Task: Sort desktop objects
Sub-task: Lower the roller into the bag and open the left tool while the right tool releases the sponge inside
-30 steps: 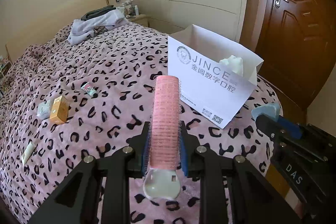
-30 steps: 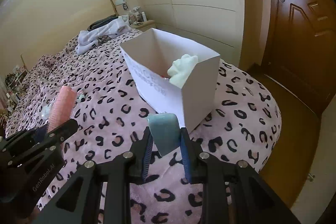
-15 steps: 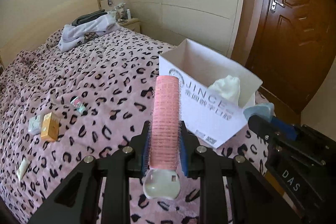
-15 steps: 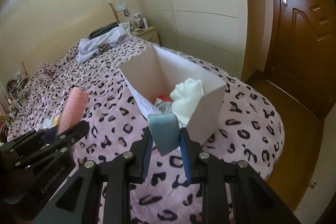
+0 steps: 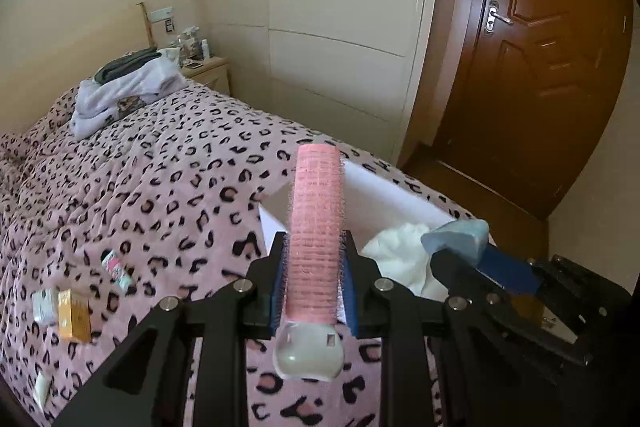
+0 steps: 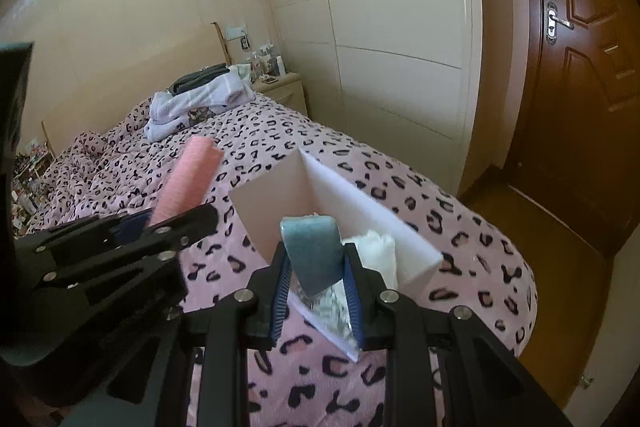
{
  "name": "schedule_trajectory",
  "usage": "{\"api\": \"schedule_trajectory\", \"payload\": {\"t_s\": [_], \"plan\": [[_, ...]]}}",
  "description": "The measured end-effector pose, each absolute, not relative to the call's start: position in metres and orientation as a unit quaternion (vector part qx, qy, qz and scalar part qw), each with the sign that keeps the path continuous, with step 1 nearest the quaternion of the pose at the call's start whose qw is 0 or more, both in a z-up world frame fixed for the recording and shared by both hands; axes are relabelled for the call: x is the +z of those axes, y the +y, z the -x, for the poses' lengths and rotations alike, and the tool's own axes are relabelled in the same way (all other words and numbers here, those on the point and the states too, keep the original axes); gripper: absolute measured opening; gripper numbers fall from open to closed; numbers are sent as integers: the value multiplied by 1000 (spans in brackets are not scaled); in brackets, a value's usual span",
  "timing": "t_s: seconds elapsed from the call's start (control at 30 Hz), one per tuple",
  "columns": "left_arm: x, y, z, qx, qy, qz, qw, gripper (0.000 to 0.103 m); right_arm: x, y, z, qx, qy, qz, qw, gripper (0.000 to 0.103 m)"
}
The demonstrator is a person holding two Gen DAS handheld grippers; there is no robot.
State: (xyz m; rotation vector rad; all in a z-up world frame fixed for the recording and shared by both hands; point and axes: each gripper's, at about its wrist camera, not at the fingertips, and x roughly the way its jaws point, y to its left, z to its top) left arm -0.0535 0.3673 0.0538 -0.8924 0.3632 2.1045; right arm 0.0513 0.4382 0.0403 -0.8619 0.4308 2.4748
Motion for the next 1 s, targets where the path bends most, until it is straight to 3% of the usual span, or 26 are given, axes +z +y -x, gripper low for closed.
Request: {"api": "schedule_trajectory", "payload": {"t_s": [0.43,1.0], "plan": [[20,430,102,796,160,392,433,24,17,478,-19,894,174,333,245,26],[-8,435,101,787,155,416,429,25,-22,488,-7,881,182,370,232,26]]}}
